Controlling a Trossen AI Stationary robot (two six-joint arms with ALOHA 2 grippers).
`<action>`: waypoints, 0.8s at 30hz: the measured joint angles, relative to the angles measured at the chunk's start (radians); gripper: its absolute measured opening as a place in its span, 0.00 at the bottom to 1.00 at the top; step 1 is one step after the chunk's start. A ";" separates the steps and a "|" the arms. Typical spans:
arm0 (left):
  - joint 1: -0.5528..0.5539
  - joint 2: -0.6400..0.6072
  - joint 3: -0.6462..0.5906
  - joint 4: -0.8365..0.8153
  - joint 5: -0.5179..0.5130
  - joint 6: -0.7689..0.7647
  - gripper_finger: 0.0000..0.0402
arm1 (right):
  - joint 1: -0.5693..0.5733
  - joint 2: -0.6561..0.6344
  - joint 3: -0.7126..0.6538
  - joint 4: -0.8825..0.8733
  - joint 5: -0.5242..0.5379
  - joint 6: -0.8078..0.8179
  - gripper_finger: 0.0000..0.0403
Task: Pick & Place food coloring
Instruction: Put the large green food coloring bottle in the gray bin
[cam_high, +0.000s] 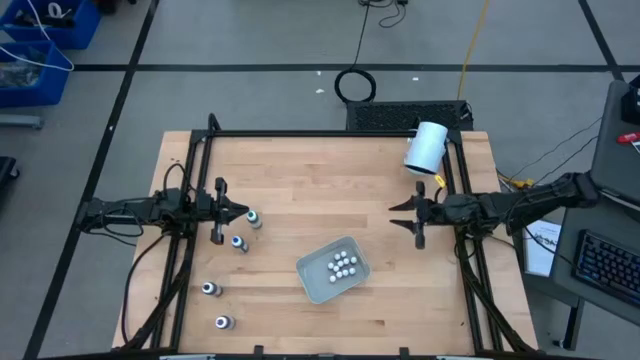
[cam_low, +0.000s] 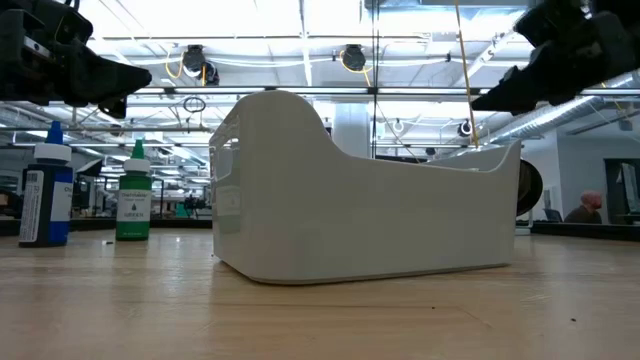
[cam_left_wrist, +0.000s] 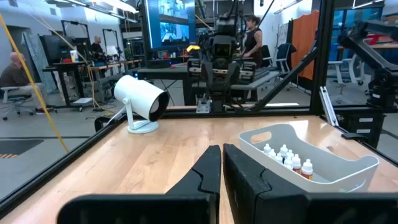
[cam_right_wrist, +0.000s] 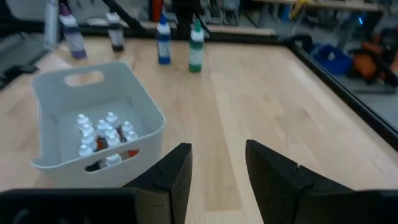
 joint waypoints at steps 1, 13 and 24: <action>0.000 0.000 0.000 0.000 0.000 0.000 0.06 | -0.011 -0.027 -0.024 0.024 -0.020 -0.011 0.35; 0.000 0.000 0.000 0.000 0.000 -0.001 0.06 | -0.183 -0.168 -0.273 0.348 -0.058 -0.065 0.35; 0.000 0.000 0.000 0.000 0.000 -0.003 0.06 | -0.302 -0.175 -0.278 0.352 0.030 -0.085 0.35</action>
